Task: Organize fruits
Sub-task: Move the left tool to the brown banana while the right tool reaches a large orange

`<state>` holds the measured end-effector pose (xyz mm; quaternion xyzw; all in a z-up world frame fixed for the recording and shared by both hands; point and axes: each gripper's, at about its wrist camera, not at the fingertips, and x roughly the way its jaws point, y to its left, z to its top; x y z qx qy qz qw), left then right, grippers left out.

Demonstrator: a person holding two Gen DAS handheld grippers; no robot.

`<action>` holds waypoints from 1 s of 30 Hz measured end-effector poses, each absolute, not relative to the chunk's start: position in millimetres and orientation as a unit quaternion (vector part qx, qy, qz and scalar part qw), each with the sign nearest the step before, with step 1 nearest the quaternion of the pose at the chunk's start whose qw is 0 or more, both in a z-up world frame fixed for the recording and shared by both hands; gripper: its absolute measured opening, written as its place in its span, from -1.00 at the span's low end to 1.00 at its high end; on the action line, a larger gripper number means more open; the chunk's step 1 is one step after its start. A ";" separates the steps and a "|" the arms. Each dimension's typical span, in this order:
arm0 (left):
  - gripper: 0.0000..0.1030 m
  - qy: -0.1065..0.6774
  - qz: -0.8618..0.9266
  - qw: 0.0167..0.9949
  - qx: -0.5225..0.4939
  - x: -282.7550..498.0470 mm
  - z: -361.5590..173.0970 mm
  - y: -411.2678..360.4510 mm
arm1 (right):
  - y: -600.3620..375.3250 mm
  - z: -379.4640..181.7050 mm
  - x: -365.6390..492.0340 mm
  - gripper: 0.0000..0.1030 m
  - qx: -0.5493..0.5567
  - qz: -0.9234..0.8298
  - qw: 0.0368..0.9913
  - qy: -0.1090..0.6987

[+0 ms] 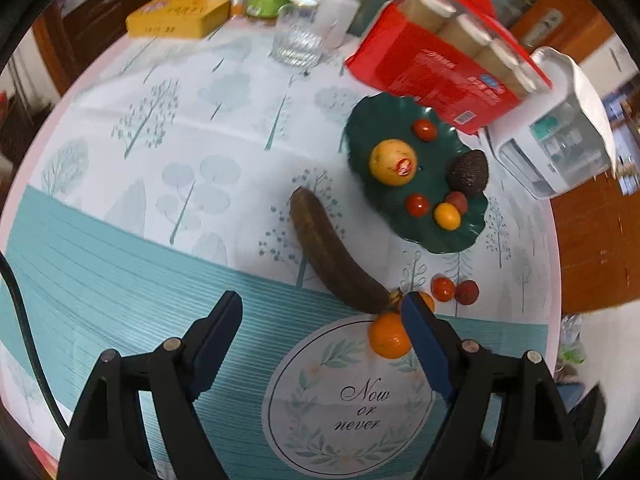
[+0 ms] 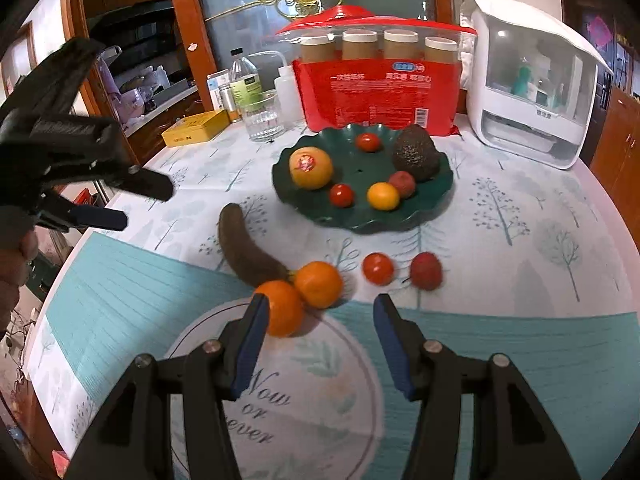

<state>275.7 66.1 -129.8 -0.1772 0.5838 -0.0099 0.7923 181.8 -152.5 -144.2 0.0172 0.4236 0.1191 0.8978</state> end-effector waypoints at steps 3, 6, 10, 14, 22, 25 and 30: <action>0.56 0.593 0.004 0.782 -0.191 279.9 -139.3 66.0 | -142.0 -149.4 177.5 0.06 0.009 0.124 0.898 0.422; 0.56 0.599 0.021 0.772 -0.212 287.5 -149.1 65.8 | -133.1 -153.9 176.1 0.06 -0.006 0.139 0.900 0.413; 0.56 0.606 0.041 0.756 -0.243 297.9 -166.9 64.4 | -123.0 -162.7 180.2 0.06 -0.031 0.151 0.900 0.408; 0.56 0.617 0.063 0.740 -0.260 308.5 -186.1 62.4 | -119.3 -172.6 185.5 0.06 -0.046 0.168 0.897 0.406; 0.51 0.629 0.080 0.729 -0.258 329.9 -212.5 52.4 | -114.8 -192.7 196.1 0.05 -0.058 0.205 0.882 0.420; 0.50 0.633 0.090 0.727 -0.252 337.2 -219.7 48.0 | -111.2 -197.2 198.7 0.05 -0.057 0.221 0.876 0.424; 0.35 0.639 0.104 0.721 -0.247 348.6 -230.4 44.0 | -108.6 -202.2 204.7 0.05 -0.059 0.234 0.870 0.430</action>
